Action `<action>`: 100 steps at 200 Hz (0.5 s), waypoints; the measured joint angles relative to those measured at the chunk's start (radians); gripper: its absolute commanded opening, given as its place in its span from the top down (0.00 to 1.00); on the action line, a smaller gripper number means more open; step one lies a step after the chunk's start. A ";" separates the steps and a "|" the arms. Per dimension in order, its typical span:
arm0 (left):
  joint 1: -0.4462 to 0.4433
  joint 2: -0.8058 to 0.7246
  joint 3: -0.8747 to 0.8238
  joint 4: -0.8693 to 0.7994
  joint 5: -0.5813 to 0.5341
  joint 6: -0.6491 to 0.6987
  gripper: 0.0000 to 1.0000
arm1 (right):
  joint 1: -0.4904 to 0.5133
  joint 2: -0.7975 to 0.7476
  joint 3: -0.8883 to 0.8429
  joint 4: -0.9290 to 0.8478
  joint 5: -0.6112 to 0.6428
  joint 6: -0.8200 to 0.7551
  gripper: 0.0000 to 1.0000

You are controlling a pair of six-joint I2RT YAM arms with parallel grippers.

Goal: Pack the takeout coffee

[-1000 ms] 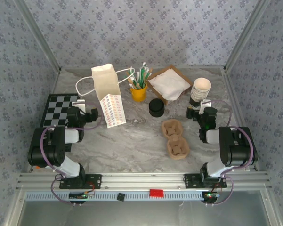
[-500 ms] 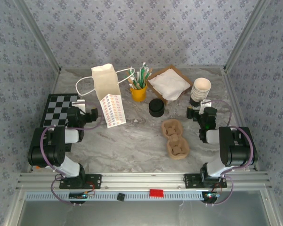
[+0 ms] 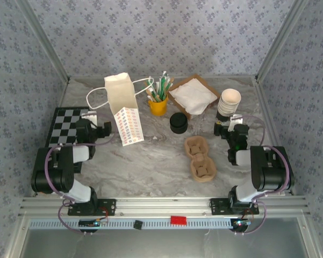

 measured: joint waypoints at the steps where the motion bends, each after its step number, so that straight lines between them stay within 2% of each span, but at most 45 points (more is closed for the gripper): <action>1: 0.000 -0.005 0.001 -0.003 0.000 -0.001 0.00 | 0.000 -0.001 -0.002 0.001 0.000 0.000 0.00; 45: 0.000 -0.216 -0.028 -0.097 -0.049 -0.029 0.00 | 0.000 -0.167 -0.024 -0.066 0.020 0.005 0.00; 82: 0.015 -0.377 -0.035 -0.255 -0.129 -0.085 0.00 | -0.017 -0.347 -0.007 -0.222 0.050 0.074 0.00; 100: 0.042 -0.473 -0.040 -0.350 -0.157 -0.151 0.00 | -0.034 -0.422 0.026 -0.355 0.079 0.168 0.00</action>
